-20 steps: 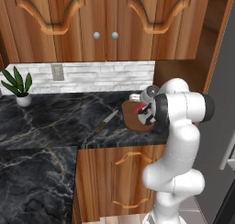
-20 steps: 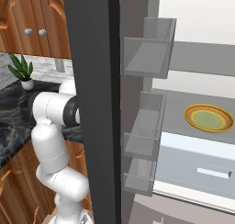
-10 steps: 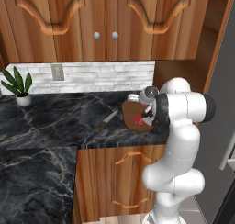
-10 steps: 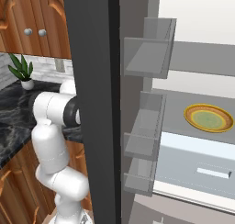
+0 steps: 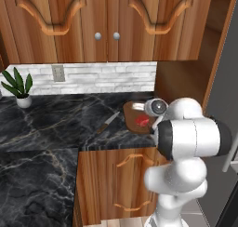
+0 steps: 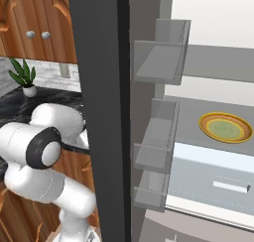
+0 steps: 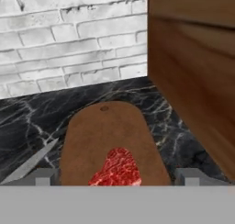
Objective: Retrieve the steak from the fridge and place it on the cutting board.
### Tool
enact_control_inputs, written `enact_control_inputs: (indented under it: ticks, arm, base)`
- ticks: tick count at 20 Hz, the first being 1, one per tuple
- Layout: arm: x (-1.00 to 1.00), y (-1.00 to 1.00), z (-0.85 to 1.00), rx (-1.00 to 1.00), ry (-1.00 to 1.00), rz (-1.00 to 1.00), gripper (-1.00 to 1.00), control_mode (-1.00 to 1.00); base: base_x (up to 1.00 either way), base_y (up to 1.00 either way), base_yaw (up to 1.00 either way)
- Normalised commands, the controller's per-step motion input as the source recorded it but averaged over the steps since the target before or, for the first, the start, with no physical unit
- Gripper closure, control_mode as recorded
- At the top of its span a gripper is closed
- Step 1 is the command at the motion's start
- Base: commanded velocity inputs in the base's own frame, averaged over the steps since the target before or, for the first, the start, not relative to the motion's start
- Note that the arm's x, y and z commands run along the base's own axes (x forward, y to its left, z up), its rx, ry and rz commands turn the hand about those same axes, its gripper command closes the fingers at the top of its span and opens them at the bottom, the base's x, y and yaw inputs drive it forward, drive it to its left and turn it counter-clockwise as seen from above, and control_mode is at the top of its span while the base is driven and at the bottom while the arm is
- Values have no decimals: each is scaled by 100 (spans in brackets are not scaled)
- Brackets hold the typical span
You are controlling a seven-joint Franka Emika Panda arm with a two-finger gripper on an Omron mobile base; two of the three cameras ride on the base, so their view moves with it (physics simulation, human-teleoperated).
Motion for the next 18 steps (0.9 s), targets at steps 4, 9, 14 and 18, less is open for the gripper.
enact_control_inputs:
  ticks: [4,9,14,18]
  arm:
    - [-55,41,4,-20,0,0,-100,-100]
    - [-87,96,4,-48,33,13,-100,-100]
    - [-89,96,0,-45,34,34,-100,-100]
    - [-100,100,23,-41,16,35,-100,-100]
  base:
    - [0,0,0]
    - [0,0,0]
    - [0,0,0]
    - [0,0,0]
